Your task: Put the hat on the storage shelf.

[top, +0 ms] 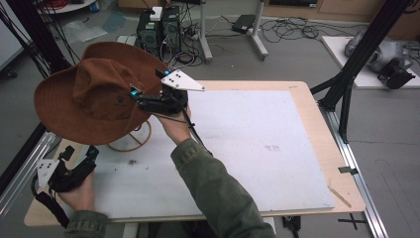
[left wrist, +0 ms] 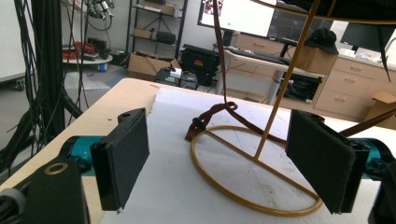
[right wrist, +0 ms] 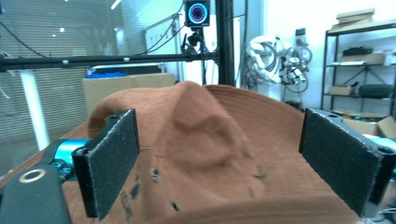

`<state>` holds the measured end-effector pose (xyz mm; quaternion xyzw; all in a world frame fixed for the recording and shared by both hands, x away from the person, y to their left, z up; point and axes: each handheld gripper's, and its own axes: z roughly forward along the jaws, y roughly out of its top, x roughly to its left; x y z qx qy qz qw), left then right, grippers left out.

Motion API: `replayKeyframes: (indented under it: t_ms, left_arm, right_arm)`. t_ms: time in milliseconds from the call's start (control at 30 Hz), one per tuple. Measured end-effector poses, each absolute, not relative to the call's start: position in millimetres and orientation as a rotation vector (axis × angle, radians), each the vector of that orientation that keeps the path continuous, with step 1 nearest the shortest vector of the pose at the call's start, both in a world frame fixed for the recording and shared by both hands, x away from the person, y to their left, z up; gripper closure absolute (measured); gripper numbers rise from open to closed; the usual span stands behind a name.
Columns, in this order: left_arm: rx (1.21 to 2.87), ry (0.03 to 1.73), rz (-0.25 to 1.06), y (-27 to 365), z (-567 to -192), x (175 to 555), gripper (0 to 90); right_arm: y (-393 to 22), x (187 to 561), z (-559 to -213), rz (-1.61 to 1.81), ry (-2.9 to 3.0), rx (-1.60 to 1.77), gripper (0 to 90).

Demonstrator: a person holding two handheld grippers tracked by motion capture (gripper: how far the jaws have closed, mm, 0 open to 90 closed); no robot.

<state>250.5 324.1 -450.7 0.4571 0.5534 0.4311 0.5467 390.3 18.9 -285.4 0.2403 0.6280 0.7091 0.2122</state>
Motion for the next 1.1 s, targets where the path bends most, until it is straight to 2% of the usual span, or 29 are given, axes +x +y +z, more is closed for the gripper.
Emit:
replayKeyframes:
  t_ms: [433,733,1100]
  left_arm:
    - [1.096,1.303,1.057,321.0,-448.7,249.1,21.6]
    - [1.106,1.289,1.095,317.7,-445.8,246.9,21.6]
    - [1.126,1.253,1.165,314.1,-441.4,243.8,21.7]
  right_arm:
    - [-74.5,376.0,-278.4,1.758,1.685,0.711,11.7]
    - [-148.9,347.1,-280.8,1.626,1.630,0.743,11.7]
    - [-239.4,317.5,-304.0,1.510,1.550,0.885,11.7]
